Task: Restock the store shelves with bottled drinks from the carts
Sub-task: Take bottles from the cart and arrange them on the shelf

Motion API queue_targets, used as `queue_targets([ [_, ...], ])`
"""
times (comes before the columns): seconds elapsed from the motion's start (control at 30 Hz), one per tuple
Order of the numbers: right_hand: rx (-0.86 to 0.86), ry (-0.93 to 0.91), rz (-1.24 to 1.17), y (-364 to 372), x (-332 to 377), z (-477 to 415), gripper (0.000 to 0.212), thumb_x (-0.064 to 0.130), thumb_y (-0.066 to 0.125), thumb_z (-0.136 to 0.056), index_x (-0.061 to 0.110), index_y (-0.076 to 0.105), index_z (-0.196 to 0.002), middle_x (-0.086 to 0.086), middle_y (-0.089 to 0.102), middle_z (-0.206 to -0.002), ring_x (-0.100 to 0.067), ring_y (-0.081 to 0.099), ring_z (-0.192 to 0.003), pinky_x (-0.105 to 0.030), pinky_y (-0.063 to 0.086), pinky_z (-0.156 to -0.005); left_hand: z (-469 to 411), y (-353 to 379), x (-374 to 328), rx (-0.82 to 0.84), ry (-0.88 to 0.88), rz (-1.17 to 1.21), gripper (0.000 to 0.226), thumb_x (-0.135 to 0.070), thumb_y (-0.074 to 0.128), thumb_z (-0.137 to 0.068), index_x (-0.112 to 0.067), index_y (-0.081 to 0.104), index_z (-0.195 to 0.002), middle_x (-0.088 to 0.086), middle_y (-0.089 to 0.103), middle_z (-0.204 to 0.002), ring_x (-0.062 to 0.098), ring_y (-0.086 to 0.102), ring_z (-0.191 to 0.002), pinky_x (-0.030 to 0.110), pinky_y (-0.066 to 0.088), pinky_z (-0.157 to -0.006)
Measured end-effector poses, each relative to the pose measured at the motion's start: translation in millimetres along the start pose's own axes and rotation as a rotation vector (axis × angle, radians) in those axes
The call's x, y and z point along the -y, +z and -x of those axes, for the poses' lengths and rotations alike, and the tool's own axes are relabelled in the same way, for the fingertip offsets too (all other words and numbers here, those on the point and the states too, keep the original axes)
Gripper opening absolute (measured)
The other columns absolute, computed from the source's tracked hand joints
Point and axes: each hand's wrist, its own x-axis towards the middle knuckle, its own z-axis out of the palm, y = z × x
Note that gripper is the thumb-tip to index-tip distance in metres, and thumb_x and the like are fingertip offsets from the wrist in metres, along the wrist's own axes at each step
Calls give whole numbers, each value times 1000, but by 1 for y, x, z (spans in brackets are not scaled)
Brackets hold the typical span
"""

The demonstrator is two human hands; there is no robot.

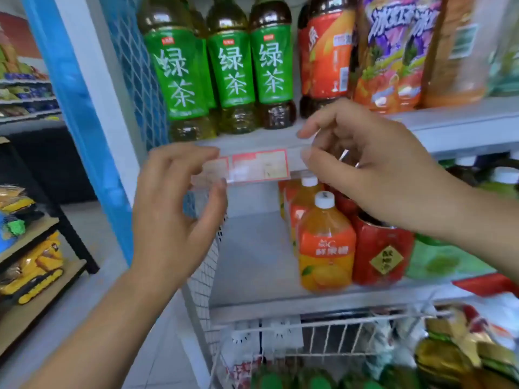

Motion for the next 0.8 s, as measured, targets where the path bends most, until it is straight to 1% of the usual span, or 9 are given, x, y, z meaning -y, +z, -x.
queue_targets([
  [0.1, 348, 251, 157, -31, -25, 54, 18, 36, 65, -85, 34, 63, -102, 13, 67, -83, -1, 60, -71, -11, 43, -64, 44, 30, -32, 301, -47, 235, 29, -27, 57, -92, -18, 64, -118, -7, 53, -119, 5, 52, -110, 18, 43, -90],
  [0.2, 587, 512, 296, -55, -55, 108, 21, 43, 64, -85, 41, 63, -106, 18, 65, -90, 1, 62, -80, -14, 47, -66, 89, 69, -62, 623, -127, 386, 32, -42, 54, -91, -31, 61, -121, -20, 50, -124, 1, 50, -116, 16, 42, -92],
  [0.3, 754, 638, 505, -64, -74, 150, 29, 50, 59, -87, 41, 59, -114, 14, 62, -98, -2, 59, -84, -20, 48, -74, 122, 101, -94, 922, -233, 505, 39, -45, 58, -92, -42, 49, -131, -34, 39, -128, -9, 42, -121, 8, 34, -94],
  [0.4, 836, 721, 585, -60, -81, 173, 44, 54, 56, -88, 32, 56, -126, 10, 64, -97, -6, 57, -85, -22, 44, -73, 145, 128, -121, 1126, -380, 562, 51, -47, 59, -92, -42, 41, -140, -27, 43, -132, -8, 45, -114, 13, 37, -93],
  [0.47, 889, 751, 624, -56, -78, 181, 52, 58, 53, -88, 28, 51, -130, 13, 57, -92, -7, 52, -84, -21, 40, -68, 152, 140, -138, 1270, -533, 619, 52, -52, 58, -91, -43, 39, -139, -23, 47, -129, -7, 51, -104, 16, 42, -86],
  [0.53, 885, 784, 610, -54, -72, 186, 52, 63, 54, -84, 25, 52, -119, 12, 56, -90, -11, 54, -85, -16, 39, -64, 156, 148, -150, 1334, -670, 687, 32, -51, 60, -91, -51, 43, -118, -28, 53, -110, -10, 55, -89, 14, 45, -69],
  [0.6, 837, 825, 569, -52, -67, 191, 54, 65, 62, -77, 21, 54, -107, 6, 58, -92, -16, 57, -85, -20, 41, -66, 157, 154, -157, 1327, -714, 728, 19, -40, 64, -91, -44, 46, -89, -31, 56, -84, -17, 54, -73, 5, 41, -60],
  [0.7, 760, 886, 447, -51, -61, 198, 57, 60, 73, -71, 24, 48, -108, 9, 53, -88, -5, 52, -73, -22, 38, -57, 153, 159, -165, 1342, -717, 803, 35, -24, 69, -89, -38, 45, -68, -36, 55, -48, -23, 51, -51, 0, 37, -51],
  [0.8, 697, 915, 249, -56, -53, 203, 53, 51, 79, -69, 35, 43, -104, 9, 56, -83, -1, 51, -63, -19, 39, -55, 154, 163, -169, 1310, -793, 868, 21, -26, 77, -81, -33, 61, -70, -24, 65, -58, -10, 60, -59, 4, 40, -50],
])
